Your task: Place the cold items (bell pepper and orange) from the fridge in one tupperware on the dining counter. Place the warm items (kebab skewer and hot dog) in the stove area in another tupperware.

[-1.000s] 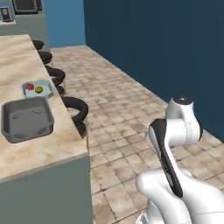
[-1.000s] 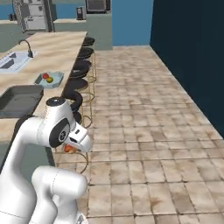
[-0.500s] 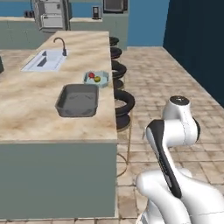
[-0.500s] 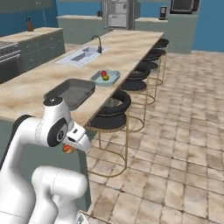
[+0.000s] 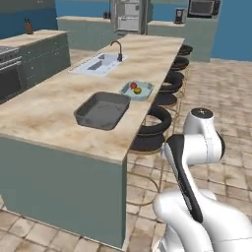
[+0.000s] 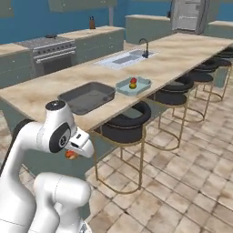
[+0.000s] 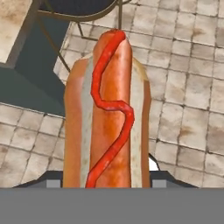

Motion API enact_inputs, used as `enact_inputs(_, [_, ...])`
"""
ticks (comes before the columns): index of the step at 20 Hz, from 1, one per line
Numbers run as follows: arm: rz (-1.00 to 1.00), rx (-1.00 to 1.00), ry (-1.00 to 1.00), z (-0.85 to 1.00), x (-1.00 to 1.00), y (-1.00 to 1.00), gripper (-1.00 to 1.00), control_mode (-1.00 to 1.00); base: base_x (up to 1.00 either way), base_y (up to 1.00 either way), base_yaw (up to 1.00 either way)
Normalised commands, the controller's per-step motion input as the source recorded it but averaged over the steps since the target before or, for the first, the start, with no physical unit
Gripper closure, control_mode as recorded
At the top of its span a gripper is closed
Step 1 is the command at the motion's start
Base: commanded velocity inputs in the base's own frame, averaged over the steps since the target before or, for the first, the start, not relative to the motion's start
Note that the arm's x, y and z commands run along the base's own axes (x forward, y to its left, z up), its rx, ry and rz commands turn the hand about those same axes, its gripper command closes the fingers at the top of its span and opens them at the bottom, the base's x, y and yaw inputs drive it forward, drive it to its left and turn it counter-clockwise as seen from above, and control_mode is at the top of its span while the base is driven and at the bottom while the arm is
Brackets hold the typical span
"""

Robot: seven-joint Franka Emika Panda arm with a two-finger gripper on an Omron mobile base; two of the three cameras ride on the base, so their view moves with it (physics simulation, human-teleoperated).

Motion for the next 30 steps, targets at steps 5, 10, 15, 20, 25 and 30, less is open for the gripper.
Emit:
enact_inputs(5, [0.0,0.0,0.0,0.0,0.0,0.0,1.0,1.0,0.02,-0.79,0.73])
enact_inputs(10, [0.0,0.0,0.0,0.0,0.0,0.0,1.0,1.0,0.05,-0.74,0.75])
enact_inputs(15, [0.0,0.0,0.0,0.0,0.0,0.0,1.0,1.0,0.0,-0.95,0.49])
enact_inputs(20, [0.0,0.0,0.0,0.0,0.0,0.0,1.0,1.0,0.1,-0.97,0.24])
enact_inputs(25, [0.0,0.0,0.0,0.0,0.0,0.0,1.0,1.0,0.71,-0.19,-0.02])
enact_inputs(30, [0.0,0.0,0.0,0.0,0.0,0.0,1.0,1.0,0.48,0.2,-0.02])
